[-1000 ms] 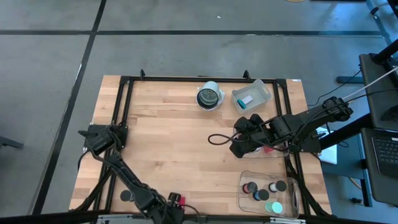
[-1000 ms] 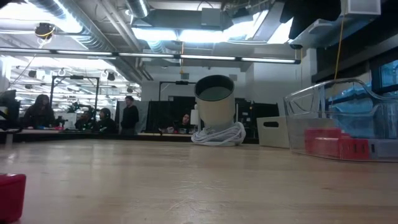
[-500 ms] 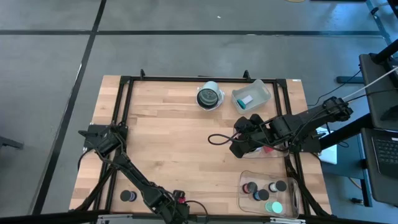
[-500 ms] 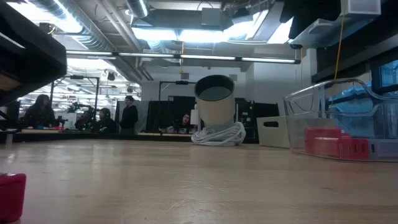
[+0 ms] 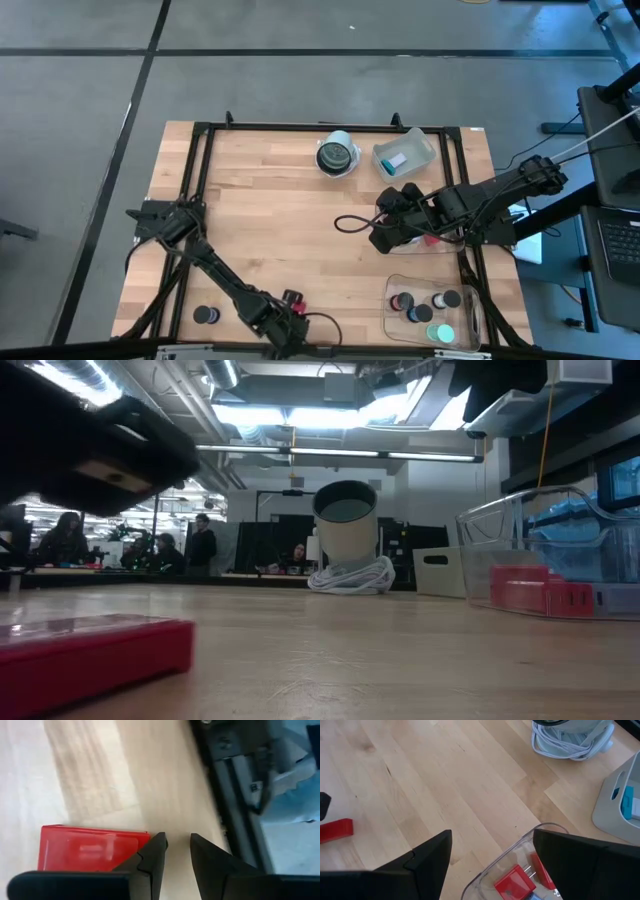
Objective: Pick & Place Office items
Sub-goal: Put the red digital clock into the gray bin
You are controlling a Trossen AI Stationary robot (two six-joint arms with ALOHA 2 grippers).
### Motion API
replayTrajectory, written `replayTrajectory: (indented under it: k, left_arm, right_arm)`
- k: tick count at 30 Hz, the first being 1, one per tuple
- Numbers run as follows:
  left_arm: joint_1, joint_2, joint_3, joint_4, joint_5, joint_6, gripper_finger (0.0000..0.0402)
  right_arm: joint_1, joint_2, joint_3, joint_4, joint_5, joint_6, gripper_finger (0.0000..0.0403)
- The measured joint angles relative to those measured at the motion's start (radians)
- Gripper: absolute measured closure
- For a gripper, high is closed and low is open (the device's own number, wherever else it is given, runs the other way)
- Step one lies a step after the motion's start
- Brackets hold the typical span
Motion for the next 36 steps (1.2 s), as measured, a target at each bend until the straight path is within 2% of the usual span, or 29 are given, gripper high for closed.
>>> replayTrajectory:
  k: [6,13,18,22,25,29,33,36]
  left_arm:
    - [0.041,-0.02,-0.004,-0.049,-0.022,0.038,0.0311]
    - [0.052,-0.129,-0.005,-0.054,-0.009,-0.044,0.0311]
    - [0.054,-0.194,-0.005,-0.085,-0.067,-0.28,0.0306]
    - [0.062,-0.182,-0.004,-0.095,-0.045,-0.469,0.0273]
    - [0.076,-0.15,-0.005,-0.135,-0.072,-0.664,0.0232]
    - [0.109,-0.122,-0.005,-0.196,-0.08,-0.829,0.0177]
    - [0.126,-0.115,-0.004,-0.205,-0.086,-0.892,0.0141]
    - [0.129,-0.116,-0.004,-0.201,-0.153,-0.899,0.0128]
  right_arm:
    - [0.0,0.0,0.0,0.0,0.0,0.0,0.0119]
    - [0.0,0.0,0.0,-0.001,-0.008,-0.007,0.0119]
    - [0.0,0.0,0.0,0.0,-0.008,-0.026,0.0119]
    - [0.0,0.0,0.0,-0.001,-0.008,-0.034,0.0119]
    - [0.0,0.0,0.0,-0.001,-0.008,-0.049,0.0119]
    - [-0.001,0.0,0.0,0.0,-0.008,-0.06,0.0119]
    - [-0.001,0.0,0.0,0.0,-0.008,-0.061,0.0119]
    - [-0.001,0.0,0.0,-0.001,-0.008,-0.063,0.0119]
